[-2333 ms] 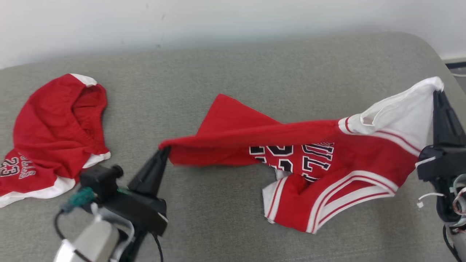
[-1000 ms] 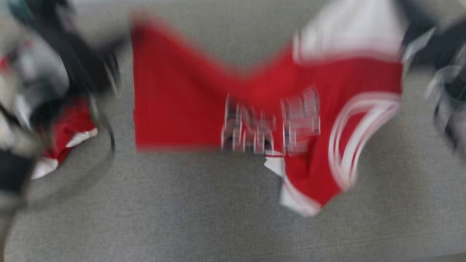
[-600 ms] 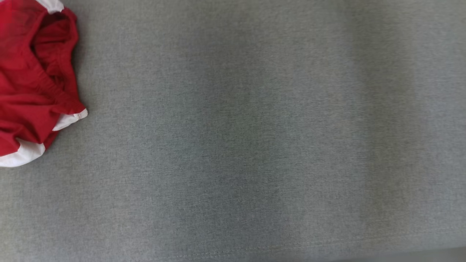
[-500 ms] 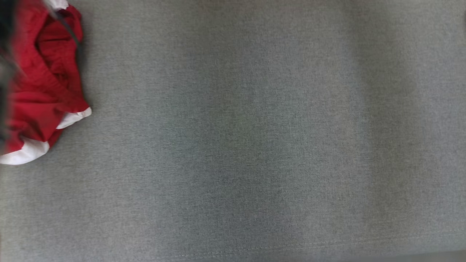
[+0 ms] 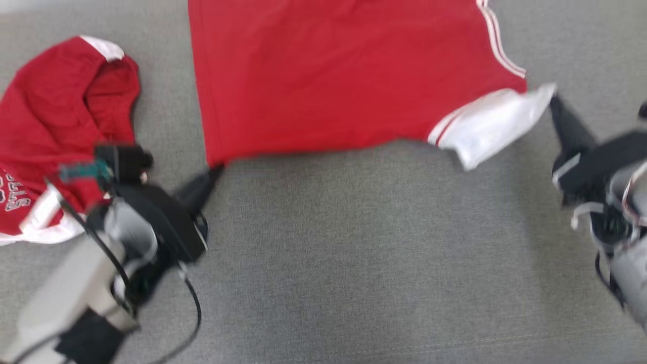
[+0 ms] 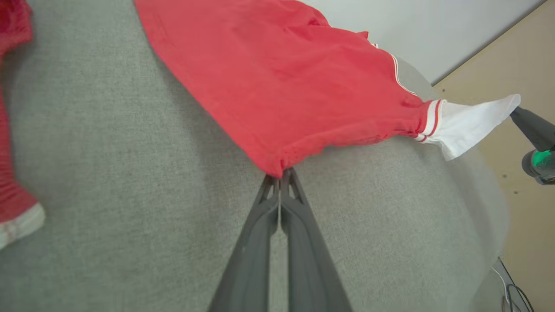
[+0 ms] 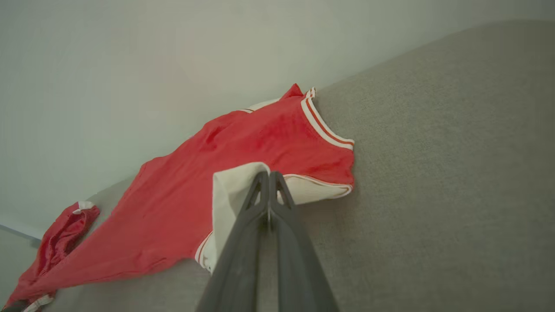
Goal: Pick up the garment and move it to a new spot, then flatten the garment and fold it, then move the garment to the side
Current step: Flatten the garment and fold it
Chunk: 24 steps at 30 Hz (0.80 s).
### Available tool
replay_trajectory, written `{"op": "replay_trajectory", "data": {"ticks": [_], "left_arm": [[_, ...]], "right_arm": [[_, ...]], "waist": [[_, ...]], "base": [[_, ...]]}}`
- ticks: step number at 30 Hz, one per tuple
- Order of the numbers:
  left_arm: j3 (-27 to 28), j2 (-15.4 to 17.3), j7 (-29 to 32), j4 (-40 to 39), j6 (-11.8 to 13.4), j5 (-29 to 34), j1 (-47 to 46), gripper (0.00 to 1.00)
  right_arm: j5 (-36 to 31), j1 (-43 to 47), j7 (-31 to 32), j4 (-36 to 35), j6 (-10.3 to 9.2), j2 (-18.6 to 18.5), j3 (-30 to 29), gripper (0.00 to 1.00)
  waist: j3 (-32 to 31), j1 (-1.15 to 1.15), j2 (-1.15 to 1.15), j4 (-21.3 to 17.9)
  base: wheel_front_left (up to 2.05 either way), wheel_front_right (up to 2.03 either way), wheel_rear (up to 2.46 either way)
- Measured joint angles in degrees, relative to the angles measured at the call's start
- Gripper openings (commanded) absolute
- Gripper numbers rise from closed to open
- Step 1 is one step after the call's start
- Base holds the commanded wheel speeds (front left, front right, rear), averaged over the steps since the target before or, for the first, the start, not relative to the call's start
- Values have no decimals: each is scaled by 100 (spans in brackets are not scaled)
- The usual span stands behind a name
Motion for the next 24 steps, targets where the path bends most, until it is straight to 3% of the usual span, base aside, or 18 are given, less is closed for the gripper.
{"op": "replay_trajectory", "data": {"ticks": [6,16,24], "left_arm": [[-229,40,-431,-122,0,33,710,0],[-616,208,-1101,-523,0,417,1743,0],[-647,243,-1666,-730,87,632,2245,0]], "right_arm": [[71,1055,-1,-391,0,-398,350,0],[-141,2043,-312,-928,0,-922,737,0],[16,2970,-834,-1189,0,-1027,556,0]], "waist": [[-393,-1,0,-44],[-954,-1,-1,-107],[-1232,0,-1,-68]], "base": [[0,0,0],[0,0,0],[0,0,0]]}}
